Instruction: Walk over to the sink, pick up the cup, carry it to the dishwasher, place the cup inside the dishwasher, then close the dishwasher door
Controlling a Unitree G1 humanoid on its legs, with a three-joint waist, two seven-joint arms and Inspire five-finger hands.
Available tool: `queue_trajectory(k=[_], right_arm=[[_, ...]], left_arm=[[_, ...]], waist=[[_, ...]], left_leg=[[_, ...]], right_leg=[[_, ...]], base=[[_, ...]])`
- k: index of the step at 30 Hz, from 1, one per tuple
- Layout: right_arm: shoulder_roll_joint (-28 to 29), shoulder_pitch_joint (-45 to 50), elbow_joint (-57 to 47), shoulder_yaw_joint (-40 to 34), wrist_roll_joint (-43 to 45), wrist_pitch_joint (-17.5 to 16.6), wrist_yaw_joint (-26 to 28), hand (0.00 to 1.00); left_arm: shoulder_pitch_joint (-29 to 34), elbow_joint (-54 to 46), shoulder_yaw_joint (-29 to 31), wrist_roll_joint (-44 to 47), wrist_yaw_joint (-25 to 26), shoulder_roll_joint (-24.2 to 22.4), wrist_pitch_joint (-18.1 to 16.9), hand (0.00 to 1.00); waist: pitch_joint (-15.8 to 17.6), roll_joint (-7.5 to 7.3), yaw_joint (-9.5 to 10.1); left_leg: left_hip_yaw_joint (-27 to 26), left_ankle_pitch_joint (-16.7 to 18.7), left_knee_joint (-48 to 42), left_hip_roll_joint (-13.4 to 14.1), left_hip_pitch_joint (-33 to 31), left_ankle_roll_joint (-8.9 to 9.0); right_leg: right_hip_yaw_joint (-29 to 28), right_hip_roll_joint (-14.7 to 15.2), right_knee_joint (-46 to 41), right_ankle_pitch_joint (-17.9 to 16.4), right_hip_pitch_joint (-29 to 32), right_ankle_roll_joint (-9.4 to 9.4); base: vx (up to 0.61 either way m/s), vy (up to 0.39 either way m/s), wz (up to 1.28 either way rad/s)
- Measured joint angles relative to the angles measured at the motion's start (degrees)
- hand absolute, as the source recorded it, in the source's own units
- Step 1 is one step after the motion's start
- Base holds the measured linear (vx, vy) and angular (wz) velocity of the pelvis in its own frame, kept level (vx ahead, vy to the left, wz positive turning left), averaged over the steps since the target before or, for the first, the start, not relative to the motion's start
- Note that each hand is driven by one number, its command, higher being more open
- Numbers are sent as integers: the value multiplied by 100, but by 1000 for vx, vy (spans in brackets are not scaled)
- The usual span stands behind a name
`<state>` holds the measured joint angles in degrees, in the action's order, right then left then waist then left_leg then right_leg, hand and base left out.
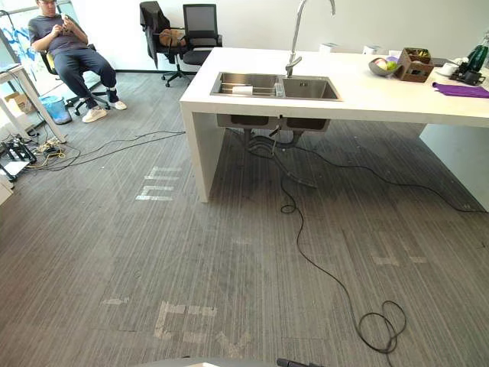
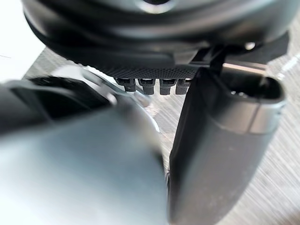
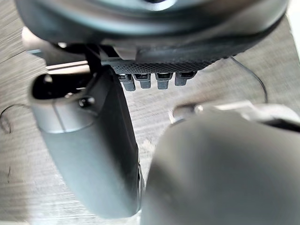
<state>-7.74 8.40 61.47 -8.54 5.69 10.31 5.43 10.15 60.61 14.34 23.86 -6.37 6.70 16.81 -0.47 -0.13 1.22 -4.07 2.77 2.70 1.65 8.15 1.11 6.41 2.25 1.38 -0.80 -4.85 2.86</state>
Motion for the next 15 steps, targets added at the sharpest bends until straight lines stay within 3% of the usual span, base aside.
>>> queue_trajectory(k=[5,6,11,15], right_arm=[[10,-120,58,3,-50,-83,-19,100],[-21,-126,97,-4,417,32,294,100],[-21,-176,119,-4,597,-1,482,100],[-5,-148,139,-3,652,-306,526,100]], left_arm=[[-111,-1,-258,-275,47,-5,-545,100],[-164,-2,-445,-315,203,1,-808,100],[-184,9,-446,-307,415,-4,-925,100],[-173,103,-341,296,783,-83,-1020,100]], waist=[[63,-6,24],[118,-16,25],[208,-27,27],[218,-29,27]], left_leg=[[108,-50,105,-16,-6,12],[196,-51,111,-42,-7,11],[201,-57,104,-67,-3,2],[227,-77,102,-86,-1,-29]], right_leg=[[91,1,121,37,-52,32],[185,26,178,48,-119,50],[185,50,177,58,-128,67],[209,68,163,57,-138,68]], base=[[-1,-20,12],[-15,-22,18],[-48,-13,3],[-54,-15,3]])
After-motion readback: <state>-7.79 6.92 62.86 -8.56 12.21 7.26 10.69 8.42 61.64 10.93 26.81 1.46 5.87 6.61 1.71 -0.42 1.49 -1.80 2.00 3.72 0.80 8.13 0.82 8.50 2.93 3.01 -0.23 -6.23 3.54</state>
